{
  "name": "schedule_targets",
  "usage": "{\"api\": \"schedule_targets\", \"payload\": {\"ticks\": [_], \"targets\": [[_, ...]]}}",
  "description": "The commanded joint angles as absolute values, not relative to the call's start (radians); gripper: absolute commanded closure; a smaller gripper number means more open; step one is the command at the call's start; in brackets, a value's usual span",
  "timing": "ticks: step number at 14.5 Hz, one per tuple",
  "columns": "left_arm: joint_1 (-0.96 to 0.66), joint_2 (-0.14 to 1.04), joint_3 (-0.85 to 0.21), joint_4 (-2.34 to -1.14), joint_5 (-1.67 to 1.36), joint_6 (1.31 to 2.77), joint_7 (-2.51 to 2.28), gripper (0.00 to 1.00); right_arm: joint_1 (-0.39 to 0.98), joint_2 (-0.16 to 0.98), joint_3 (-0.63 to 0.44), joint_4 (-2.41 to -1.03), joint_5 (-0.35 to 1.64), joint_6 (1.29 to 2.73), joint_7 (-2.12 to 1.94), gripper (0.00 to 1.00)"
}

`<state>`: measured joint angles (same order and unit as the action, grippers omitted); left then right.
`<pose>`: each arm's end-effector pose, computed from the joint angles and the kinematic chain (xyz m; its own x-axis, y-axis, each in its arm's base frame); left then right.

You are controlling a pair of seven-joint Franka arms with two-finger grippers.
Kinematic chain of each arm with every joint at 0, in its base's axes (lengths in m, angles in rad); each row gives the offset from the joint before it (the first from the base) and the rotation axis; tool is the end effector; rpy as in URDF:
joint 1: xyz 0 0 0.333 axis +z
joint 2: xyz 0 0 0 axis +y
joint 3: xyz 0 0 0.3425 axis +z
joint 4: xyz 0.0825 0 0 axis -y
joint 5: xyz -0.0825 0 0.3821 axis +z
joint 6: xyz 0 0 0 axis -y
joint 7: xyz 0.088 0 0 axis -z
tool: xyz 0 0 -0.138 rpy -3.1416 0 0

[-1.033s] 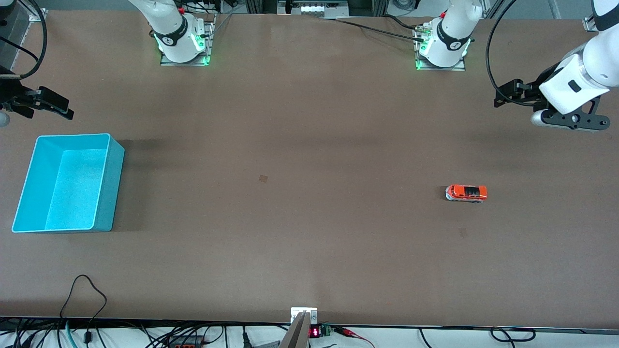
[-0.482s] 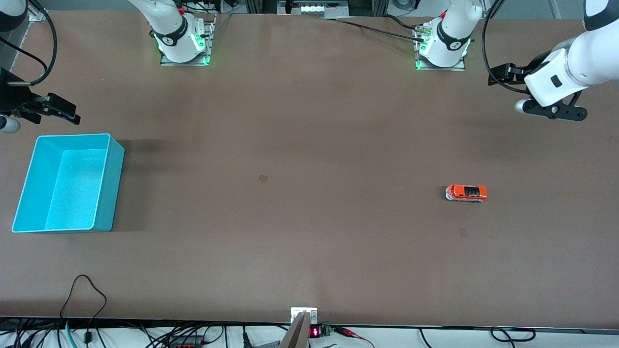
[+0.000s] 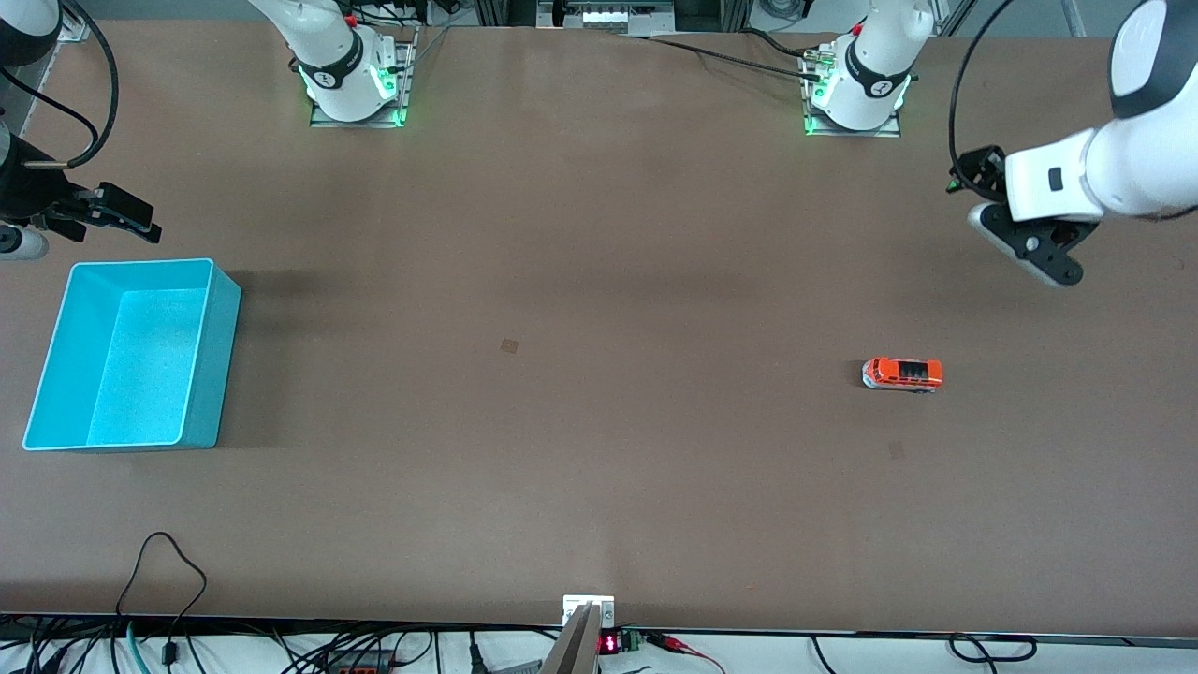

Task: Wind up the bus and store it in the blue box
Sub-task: 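Move the left gripper over the orange toy bus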

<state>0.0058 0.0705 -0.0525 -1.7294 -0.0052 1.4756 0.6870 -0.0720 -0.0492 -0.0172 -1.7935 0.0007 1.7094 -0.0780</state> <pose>0.5361 -0.0251 0.5036 0.7032 -0.6690 -0.2407 -0.6356 -0.7433 0.2088 0.5371 -0.0481 0.5535 0.9993 -0.0112 -0.0347 -0.0113 -0.9999 -0.0042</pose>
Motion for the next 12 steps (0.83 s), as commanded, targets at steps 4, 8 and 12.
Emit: {"api": "schedule_targets", "payload": {"ticks": [4, 8, 12], "targets": [[0.020, 0.218, -0.054, -1.798, 0.101, 1.828, 1.139, 0.00, -0.066, -0.117, -0.018, -1.858, -0.009, 1.723, -0.028, 0.00], [0.031, 0.356, -0.055, -1.827, 0.182, 2.061, 1.352, 0.00, -0.066, -0.129, -0.020, -1.848, -0.008, 1.692, -0.040, 0.00], [0.034, 0.406, -0.055, -1.925, 0.183, 2.260, 1.454, 0.00, -0.066, -0.135, -0.018, -1.848, -0.008, 1.693, -0.043, 0.00]]}}
